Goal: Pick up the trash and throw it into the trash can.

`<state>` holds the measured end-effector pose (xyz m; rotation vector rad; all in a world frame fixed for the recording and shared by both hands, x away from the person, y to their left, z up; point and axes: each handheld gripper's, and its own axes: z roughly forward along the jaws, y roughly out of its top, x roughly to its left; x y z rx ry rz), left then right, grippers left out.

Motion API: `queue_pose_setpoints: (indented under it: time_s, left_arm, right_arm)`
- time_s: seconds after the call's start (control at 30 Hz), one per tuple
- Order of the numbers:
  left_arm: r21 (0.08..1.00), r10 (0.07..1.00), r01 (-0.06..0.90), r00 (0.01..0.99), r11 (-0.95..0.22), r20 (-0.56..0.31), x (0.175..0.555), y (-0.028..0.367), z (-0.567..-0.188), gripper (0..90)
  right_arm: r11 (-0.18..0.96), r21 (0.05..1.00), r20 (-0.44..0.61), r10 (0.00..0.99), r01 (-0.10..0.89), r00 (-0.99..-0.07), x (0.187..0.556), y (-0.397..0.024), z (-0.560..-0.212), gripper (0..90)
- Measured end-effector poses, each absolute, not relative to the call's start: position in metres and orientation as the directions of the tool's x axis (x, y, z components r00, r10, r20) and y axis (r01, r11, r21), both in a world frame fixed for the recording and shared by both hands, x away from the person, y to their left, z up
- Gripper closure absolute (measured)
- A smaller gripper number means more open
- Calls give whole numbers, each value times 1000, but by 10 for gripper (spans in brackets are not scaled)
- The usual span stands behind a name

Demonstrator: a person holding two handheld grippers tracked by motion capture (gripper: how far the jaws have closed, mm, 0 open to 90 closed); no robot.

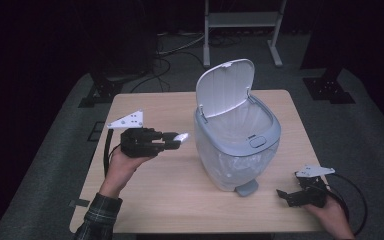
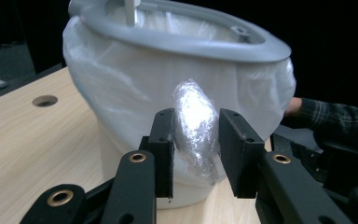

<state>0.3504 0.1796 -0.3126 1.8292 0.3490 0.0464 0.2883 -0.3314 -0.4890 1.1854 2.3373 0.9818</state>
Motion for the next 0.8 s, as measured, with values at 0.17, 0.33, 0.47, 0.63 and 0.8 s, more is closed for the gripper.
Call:
queue_pose_setpoints:
  time_s: [0.17,0.33,0.47,0.63,0.8]
  left_arm:
    - [952,246,200,959,-230,-142,350,176,-301,671]
    - [958,230,173,966,-228,-120,351,170,-286,671]
    - [961,221,162,969,-226,-112,351,166,-278,671]
    - [964,207,143,974,-225,-96,352,158,-266,671]
    - [967,192,121,978,-223,-78,353,149,-255,671]
  right_arm:
    - [412,711,8,805,569,-593,288,-331,-489,0]
    - [412,711,8,805,569,-593,288,-331,-489,0]
    - [413,711,8,805,569,-593,288,-331,-489,0]
    - [413,711,8,805,569,-593,288,-331,-489,0]
    - [413,711,8,805,569,-593,288,-331,-489,0]
